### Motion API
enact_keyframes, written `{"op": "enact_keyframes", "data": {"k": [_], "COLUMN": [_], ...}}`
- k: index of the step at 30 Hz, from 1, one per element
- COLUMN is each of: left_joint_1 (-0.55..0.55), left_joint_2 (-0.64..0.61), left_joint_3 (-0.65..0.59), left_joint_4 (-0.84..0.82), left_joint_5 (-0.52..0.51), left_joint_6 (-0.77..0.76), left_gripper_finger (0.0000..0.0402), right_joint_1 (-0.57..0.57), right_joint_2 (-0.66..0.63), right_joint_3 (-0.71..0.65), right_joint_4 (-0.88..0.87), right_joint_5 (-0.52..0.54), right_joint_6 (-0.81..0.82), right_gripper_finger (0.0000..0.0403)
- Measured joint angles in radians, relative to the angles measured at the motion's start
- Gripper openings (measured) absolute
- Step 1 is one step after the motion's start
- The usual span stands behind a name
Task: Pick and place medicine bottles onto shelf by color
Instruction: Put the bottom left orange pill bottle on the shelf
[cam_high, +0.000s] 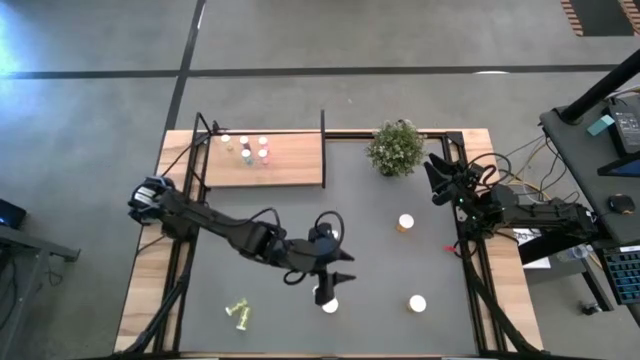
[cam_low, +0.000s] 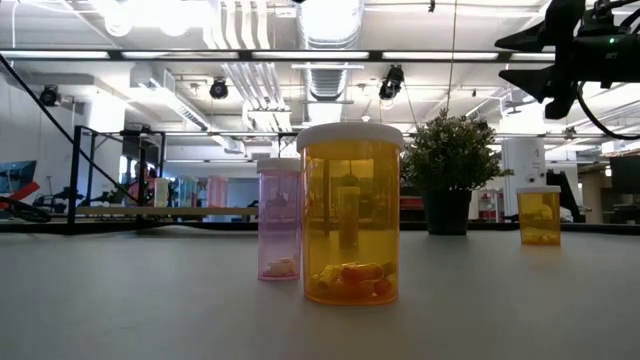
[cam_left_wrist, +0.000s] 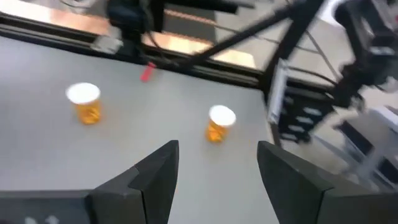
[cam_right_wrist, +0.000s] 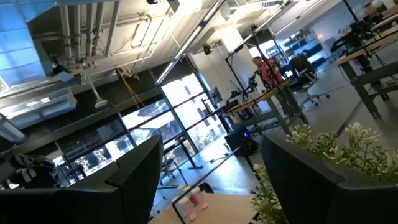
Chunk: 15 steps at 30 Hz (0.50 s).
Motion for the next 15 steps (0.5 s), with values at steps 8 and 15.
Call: {"op": "enact_keyframes", "data": {"k": [8, 15], "left_joint_1": [-0.002, 0.021], "left_joint_2": [0.0, 0.005], "left_joint_3": [0.005, 0.041], "left_joint_4": [-0.009, -0.089], "left_joint_5": [0.086, 0.162], "left_joint_6": [0.0, 0.05], "left_gripper_finger": [0.0202, 0.0202], "right_joint_1": [0.0, 0.0], "right_joint_2": [0.0, 0.0], "right_joint_3": [0.0, 0.0], "right_joint_4": [0.0, 0.0], "right_joint_5": [0.0, 0.0], "right_joint_6": [0.0, 0.0], "right_gripper_finger": [0.026, 0.026]}}
